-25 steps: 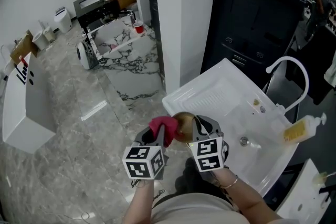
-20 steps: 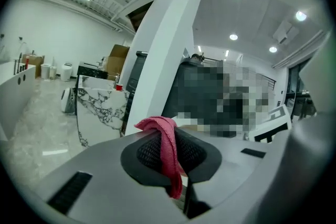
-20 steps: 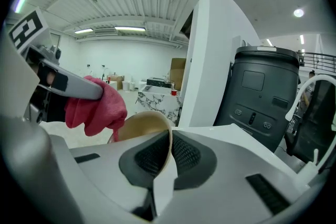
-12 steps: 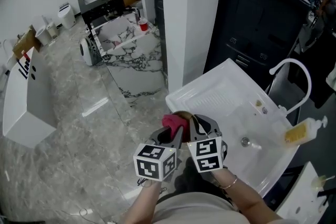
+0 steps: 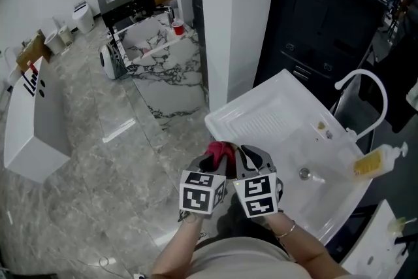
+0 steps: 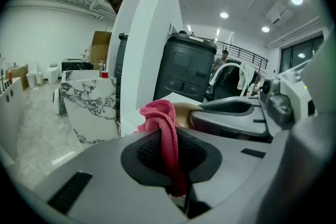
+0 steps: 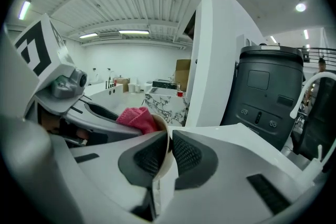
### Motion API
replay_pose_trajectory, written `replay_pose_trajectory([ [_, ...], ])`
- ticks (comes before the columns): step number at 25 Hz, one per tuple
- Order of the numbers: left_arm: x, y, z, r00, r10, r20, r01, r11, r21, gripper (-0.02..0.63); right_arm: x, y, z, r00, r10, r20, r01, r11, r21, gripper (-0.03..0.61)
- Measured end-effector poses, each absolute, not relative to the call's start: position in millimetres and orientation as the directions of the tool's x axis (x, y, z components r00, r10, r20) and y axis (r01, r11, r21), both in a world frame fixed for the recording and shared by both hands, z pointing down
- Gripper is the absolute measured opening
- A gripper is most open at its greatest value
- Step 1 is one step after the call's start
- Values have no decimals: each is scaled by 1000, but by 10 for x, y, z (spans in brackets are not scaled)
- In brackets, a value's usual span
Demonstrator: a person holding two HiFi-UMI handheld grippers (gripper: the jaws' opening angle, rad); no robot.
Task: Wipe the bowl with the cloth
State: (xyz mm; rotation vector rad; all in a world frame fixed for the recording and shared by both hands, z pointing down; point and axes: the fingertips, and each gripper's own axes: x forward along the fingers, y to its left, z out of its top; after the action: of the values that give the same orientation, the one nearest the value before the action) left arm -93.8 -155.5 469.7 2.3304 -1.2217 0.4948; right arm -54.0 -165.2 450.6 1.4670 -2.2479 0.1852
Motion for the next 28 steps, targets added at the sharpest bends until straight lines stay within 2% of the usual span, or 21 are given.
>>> replay_pose_trajectory([
  [9, -1303, -1569, 4662, 466, -724, 509, -883, -416, 216, 44, -213, -1778, 4625, -265, -850, 454, -929, 351, 114, 23],
  [16, -1609, -1561, 4611, 421, -761, 494, -907, -345, 241, 44, -104, -1854, 4679, -266, -846, 463, -938, 337, 76, 20],
  [20, -1673, -1551, 4411, 404, -804, 437, -912, -319, 257, 44, -76, -1875, 4731, -269, -838, 475, -942, 331, 52, 20],
  [24, -1278, -1533, 4209, 530, -761, 374, -847, -453, 280, 44, -111, -1895, 4759, -294, -825, 483, -942, 337, 3, 20],
  [28, -747, -1466, 4392, 622, -642, 448, -776, -582, 243, 44, -172, -1885, 4722, -318, -822, 473, -937, 349, -23, 20],
])
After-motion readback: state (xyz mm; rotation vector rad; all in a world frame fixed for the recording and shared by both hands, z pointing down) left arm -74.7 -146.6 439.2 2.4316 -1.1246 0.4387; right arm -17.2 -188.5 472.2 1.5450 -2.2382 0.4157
